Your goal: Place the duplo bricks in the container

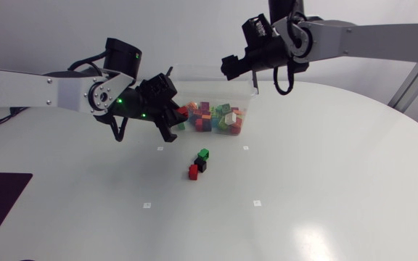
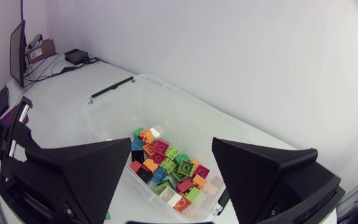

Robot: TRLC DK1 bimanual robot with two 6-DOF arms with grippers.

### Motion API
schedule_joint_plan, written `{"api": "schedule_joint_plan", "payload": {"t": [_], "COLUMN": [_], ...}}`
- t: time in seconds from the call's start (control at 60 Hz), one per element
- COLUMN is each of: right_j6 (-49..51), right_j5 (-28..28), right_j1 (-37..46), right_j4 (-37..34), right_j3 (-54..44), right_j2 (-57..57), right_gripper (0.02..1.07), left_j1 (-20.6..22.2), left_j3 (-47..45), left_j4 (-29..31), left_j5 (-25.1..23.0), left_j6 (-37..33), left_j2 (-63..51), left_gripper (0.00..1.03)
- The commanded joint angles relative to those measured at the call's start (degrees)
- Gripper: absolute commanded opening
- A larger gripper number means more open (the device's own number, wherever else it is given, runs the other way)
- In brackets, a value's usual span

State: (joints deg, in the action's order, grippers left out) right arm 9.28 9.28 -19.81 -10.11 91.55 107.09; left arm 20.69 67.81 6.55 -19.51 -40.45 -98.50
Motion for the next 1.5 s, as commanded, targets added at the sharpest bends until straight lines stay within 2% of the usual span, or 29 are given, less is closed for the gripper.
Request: {"api": "schedule_joint_plan", "payload": {"t": [0.0, 0.2, 0.5, 0.8, 0.933, 0.967, 1.033, 1.083, 1.117, 1.15, 1.25, 1.483], "right_j6": [1.1, 3.6, 7.3, 10.8, 11.5, 11.6, 11.8, 12.2, 12.2, 12.3, 13.0, 14.5], "right_j5": [1.0, 2.7, 4.2, 4.3, 4.3, 4.3, 4.3, 4.1, 3.9, 3.6, 3.6, 2.9], "right_j1": [-0.1, -0.2, -2.2, -5.5, -6.8, -6.9, -7.3, -7.7, -7.9, -8.0, -8.2, -9.1], "right_j4": [1.3, 1.7, 1.3, -1.2, -3.2, -3.8, -5.0, -5.8, -6.2, -6.6, -7.8, -11.2], "right_j3": [-5.7, -13.9, -22.6, -23.6, -20.1, -19.0, -16.5, -14.7, -13.7, -12.6, -10.3, -5.9], "right_j2": [-5.8, -11.6, -13.6, -6.6, 0.4, 1.6, 4.6, 6.6, 7.5, 8.7, 10.4, 14.4], "right_gripper": [1.00, 1.00, 0.99, 0.99, 0.99, 0.99, 0.99, 0.98, 0.98, 0.98, 0.97, 0.97], "left_j1": [-0.6, -1.4, -1.4, -1.1, -0.7, -0.7, -0.6, -0.6, -0.6, -0.6, -0.7, -0.9], "left_j3": [3.0, 8.2, 22.1, 31.5, 34.5, 35.4, 37.7, 38.9, 38.9, 38.6, 36.7, 20.7], "left_j4": [-0.7, -4.7, -8.0, -7.5, -8.0, -8.0, -7.7, -7.7, -7.8, -7.9, -8.0, -10.0], "left_j5": [-0.7, -0.6, -0.5, -0.2, 1.3, 1.8, 2.8, 4.2, 4.9, 5.1, 5.4, 5.3], "left_j6": [2.6, 7.6, 13.6, 15.4, 15.5, 15.5, 15.6, 15.8, 15.8, 15.8, 15.7, 11.8], "left_j2": [0.9, -1.5, -12.4, -21.8, -25.3, -26.2, -28.2, -29.2, -29.3, -29.1, -27.4, -15.0], "left_gripper": [0.24, 0.24, 0.24, 0.25, 0.29, 0.32, 0.52, 0.84, 0.95, 0.99, 0.99, 0.99]}}
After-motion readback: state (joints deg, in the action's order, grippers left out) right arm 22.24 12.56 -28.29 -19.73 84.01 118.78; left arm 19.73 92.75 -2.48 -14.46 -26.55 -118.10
